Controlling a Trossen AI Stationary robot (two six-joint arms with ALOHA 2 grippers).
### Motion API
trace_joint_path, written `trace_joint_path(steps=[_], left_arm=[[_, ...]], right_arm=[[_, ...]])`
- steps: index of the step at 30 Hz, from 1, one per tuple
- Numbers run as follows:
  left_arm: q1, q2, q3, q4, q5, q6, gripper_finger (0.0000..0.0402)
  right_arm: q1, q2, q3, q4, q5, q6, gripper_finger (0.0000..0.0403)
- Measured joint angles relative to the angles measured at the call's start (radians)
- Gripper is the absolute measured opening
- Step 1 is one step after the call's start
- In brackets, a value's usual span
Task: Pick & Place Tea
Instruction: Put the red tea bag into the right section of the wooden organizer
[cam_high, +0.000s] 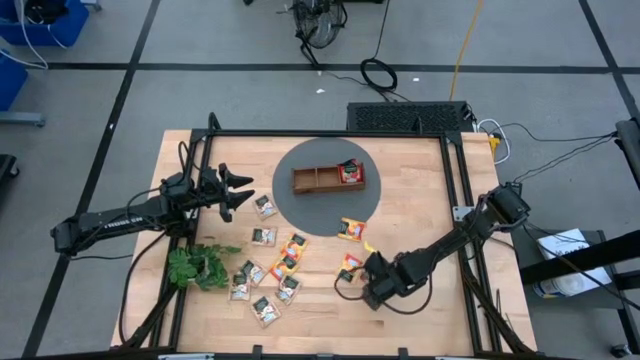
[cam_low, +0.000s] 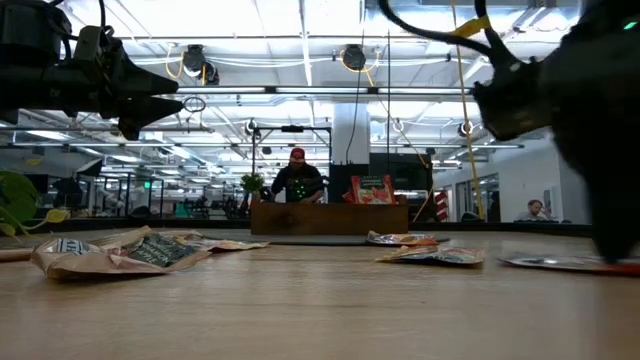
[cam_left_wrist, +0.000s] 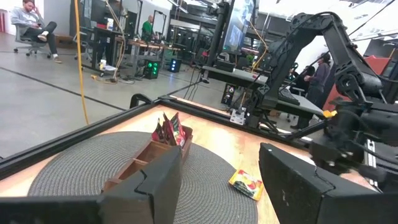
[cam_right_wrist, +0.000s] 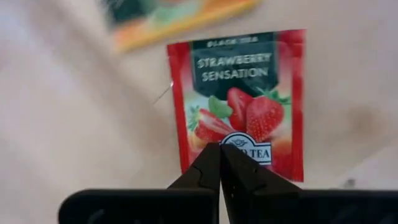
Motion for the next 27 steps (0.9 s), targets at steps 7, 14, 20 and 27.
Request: trace_joint_path(steps=[7, 14, 20, 27], left_arm=[[0.0, 0.0, 0.0, 0.0, 0.0, 0.0, 0.0214], [0.0, 0.0, 0.0, 0.0, 0.0, 0.0, 0.0214], [0.0, 0.0, 0.0, 0.0, 0.0, 0.0, 0.0214], [0.0, 0.0, 0.0, 0.0, 0.0, 0.0, 0.0214]], right_arm=[[-0.016, 0.002, -0.003, 0.024, 0.166, -0.042, 0.0], [-0.051, -0.041, -0.002, 0.072, 0.129, -0.21, 0.0001], [-0.084, -0.147, 0.024, 0.072, 0.115, -0.317, 0.0052], [-0.125, -0.192, 0.03, 0.285, 0.11, -0.439, 0.02]])
